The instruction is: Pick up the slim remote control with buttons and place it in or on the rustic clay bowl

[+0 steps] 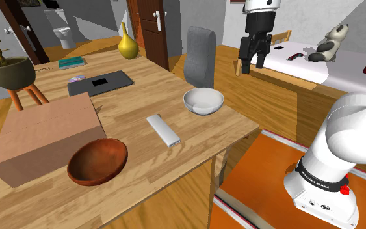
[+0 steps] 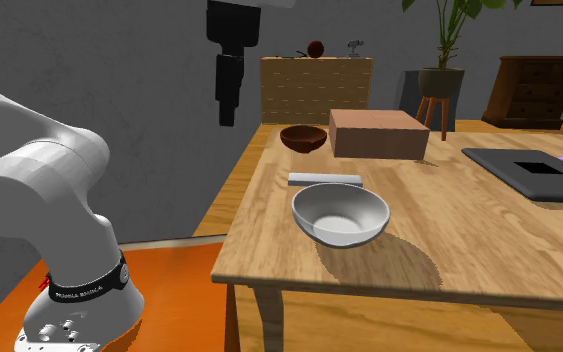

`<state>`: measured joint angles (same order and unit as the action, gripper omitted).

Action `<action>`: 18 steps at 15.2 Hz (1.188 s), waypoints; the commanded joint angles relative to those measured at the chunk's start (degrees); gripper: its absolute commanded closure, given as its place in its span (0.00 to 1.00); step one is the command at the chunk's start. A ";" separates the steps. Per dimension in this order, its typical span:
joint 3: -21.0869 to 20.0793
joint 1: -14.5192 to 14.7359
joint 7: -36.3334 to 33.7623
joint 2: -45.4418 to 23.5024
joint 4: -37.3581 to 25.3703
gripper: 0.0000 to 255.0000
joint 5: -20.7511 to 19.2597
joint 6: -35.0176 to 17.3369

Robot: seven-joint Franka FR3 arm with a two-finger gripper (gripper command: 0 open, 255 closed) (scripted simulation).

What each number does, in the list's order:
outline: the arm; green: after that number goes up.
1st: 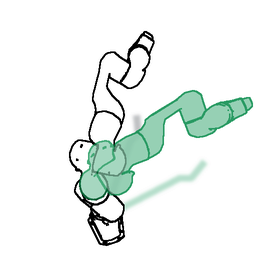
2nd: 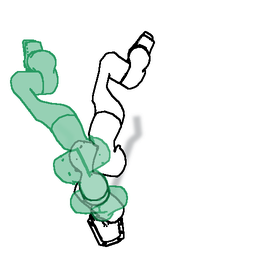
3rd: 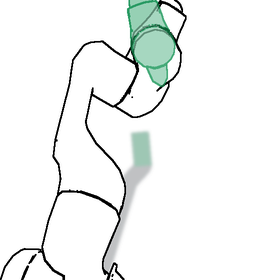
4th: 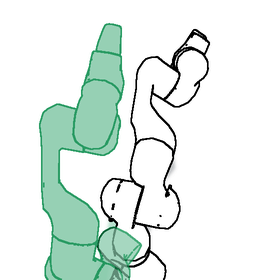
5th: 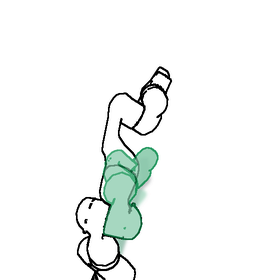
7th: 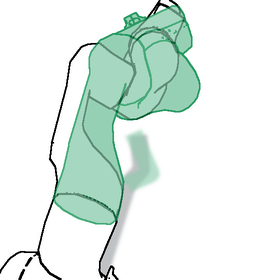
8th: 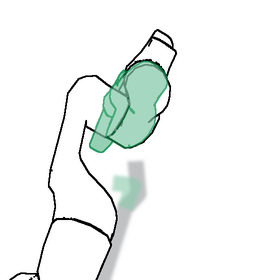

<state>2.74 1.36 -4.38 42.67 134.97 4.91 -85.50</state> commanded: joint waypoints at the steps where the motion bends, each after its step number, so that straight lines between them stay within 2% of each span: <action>1: 0.00 0.00 0.00 0.00 0.00 0.00 0.00 0.00; 10: -8.56 2.08 -9.56 -11.62 1.19 0.00 3.64 -15.43; 18: -15.21 2.95 -18.65 -26.42 -3.54 0.00 2.80 -27.44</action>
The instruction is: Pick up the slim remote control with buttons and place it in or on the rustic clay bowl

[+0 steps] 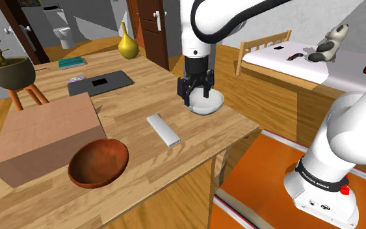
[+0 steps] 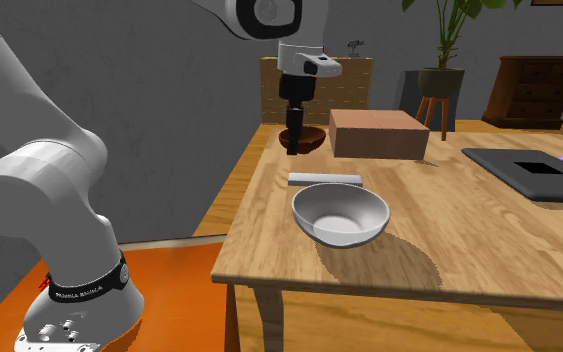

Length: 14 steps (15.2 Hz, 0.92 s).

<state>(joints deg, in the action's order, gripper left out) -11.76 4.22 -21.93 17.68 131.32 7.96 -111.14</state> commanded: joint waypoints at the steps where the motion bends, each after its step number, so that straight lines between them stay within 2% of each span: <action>1: -1.42 0.17 -2.37 -3.48 -0.85 0.00 -0.73 -3.07; 8: -5.07 1.16 -11.97 -18.74 -9.88 0.00 -6.61 -9.93; 12: -5.59 2.75 -17.58 -27.90 -16.89 0.00 -11.23 -11.90; 14: -5.44 3.14 -18.35 -29.43 -17.54 0.00 -11.96 -12.74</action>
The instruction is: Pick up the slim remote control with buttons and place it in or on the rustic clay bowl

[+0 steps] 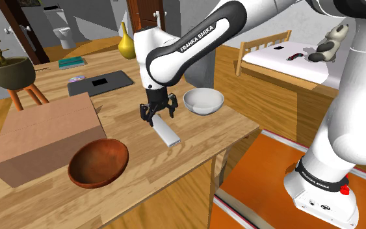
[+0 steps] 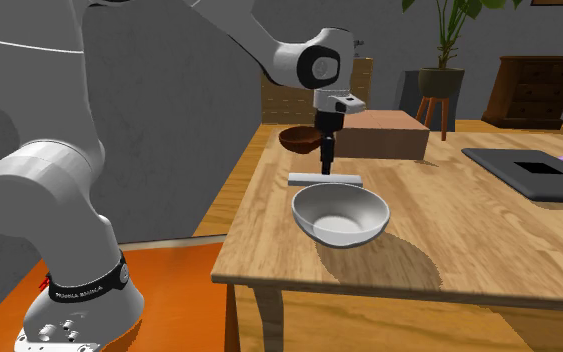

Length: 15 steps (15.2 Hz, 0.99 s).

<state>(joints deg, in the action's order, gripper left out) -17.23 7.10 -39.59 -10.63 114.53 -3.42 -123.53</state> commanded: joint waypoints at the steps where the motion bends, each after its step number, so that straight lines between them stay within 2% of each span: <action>1: 0.08 0.30 -0.79 -1.48 -0.40 0.00 -0.72 -1.05; 7: 0.36 0.53 -1.42 -3.70 1.29 0.00 -1.67 -4.85; 14: 0.36 0.53 -1.41 -3.69 1.30 0.00 -1.66 -4.85; 15: 0.36 0.53 -1.41 -3.69 1.30 1.00 -1.66 -4.85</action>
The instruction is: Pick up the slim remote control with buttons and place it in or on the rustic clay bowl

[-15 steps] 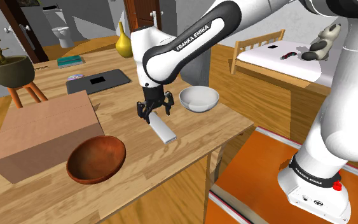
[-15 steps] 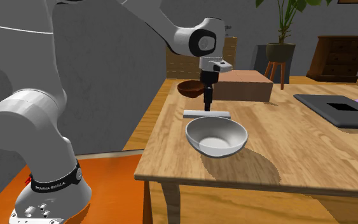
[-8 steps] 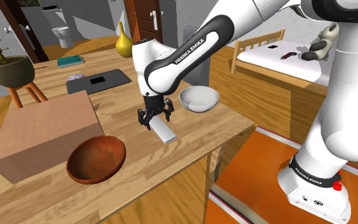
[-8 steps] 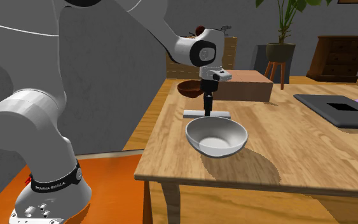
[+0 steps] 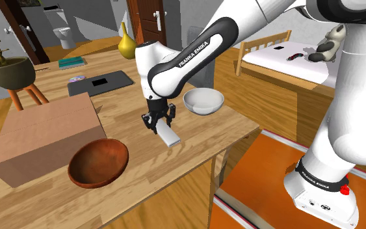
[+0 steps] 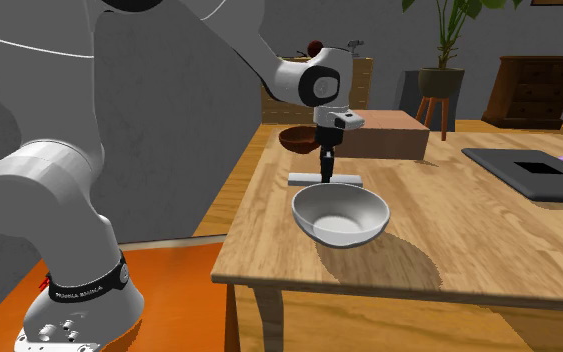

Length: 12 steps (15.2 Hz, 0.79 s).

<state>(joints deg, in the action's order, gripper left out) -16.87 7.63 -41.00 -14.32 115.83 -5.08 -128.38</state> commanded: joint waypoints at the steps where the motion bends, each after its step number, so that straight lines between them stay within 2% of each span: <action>1: 0.00 0.00 0.00 0.00 0.00 1.00 0.00 0.00; 9: 0.00 0.00 -0.01 -0.01 0.00 1.00 0.00 -0.01; 12: -0.17 -0.13 0.35 1.27 -0.80 1.00 0.54 2.01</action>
<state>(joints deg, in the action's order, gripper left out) -16.98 7.56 -40.81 -13.56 115.25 -4.75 -127.05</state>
